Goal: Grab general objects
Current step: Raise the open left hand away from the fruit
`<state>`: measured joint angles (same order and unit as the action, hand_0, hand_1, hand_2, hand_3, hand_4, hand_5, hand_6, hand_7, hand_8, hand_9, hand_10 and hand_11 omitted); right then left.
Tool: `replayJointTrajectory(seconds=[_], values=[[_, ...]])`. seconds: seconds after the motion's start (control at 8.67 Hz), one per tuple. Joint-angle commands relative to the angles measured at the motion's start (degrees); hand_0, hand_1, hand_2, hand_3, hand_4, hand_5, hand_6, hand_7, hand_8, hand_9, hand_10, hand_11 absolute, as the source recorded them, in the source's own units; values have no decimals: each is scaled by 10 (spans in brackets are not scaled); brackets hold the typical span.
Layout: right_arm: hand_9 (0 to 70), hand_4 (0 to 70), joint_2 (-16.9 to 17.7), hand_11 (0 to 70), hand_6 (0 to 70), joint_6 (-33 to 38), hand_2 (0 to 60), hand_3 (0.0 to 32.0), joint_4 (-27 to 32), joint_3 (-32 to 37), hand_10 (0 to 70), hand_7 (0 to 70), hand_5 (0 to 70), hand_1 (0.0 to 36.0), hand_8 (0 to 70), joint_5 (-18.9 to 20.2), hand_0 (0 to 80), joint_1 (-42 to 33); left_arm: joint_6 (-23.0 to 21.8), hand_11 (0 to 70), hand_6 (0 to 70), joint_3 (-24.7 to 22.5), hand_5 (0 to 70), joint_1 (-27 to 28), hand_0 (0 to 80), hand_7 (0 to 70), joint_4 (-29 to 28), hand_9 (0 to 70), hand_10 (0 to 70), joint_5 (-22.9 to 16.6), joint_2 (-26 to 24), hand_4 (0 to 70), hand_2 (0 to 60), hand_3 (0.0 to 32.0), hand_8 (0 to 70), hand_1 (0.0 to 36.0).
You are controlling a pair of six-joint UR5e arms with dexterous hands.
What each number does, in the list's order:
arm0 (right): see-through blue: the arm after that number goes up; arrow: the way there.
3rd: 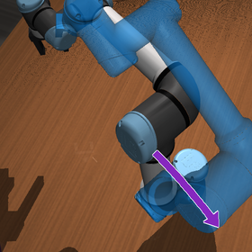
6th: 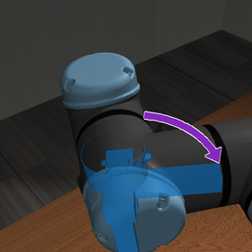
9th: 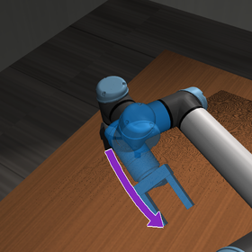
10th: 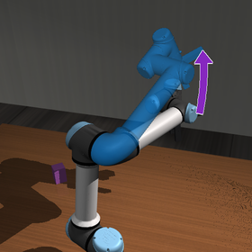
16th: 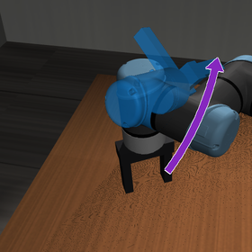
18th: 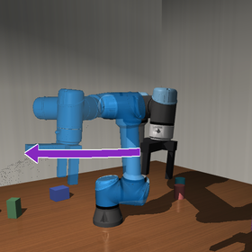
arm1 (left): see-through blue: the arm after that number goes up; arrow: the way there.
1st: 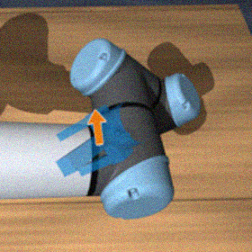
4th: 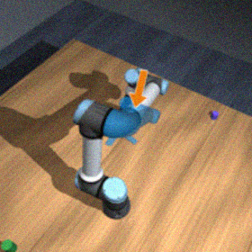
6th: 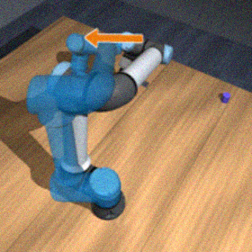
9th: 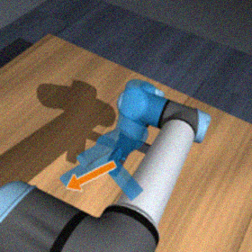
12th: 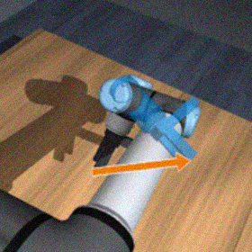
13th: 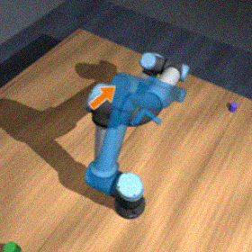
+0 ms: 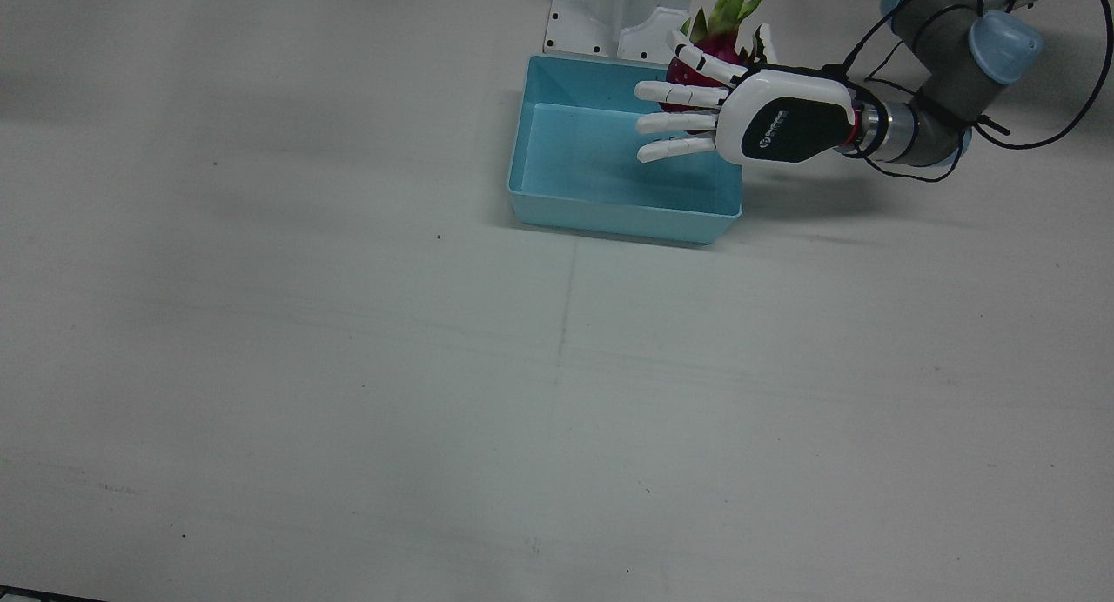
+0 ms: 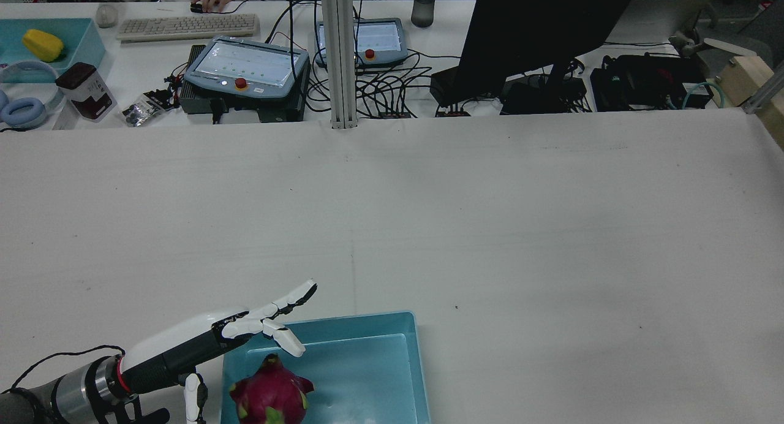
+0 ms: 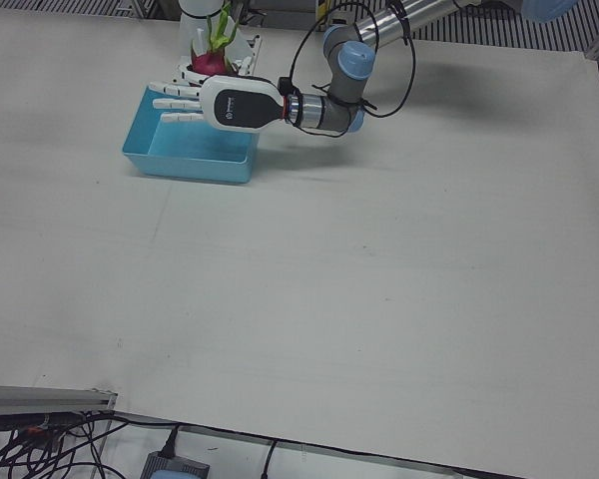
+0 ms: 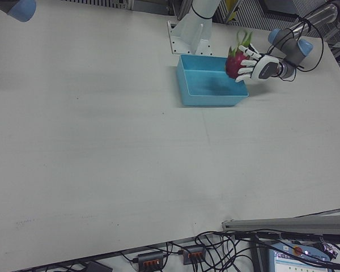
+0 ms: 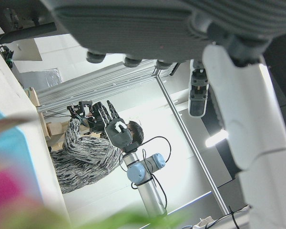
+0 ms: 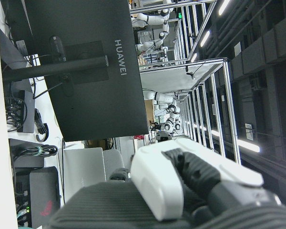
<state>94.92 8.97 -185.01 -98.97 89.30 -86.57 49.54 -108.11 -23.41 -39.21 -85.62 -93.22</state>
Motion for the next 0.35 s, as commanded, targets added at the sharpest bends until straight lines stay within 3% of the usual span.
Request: replayJointTrajectory(seconds=[0.0,0.23], values=[[0,0,0,0,0,0,0,0,0,0,0,0,0,0,0,0,0,0,-1,0,0,5,0,-1,490,0,-22,0,0,1,5,0,0,312,0,142],[0,0,0,0,0,0,0,0,0,1,0,0,0,0,0,0,0,0,-2,0,0,7,0,-1,496,0,-22,0,0,6,12,0,0,254,0,147]])
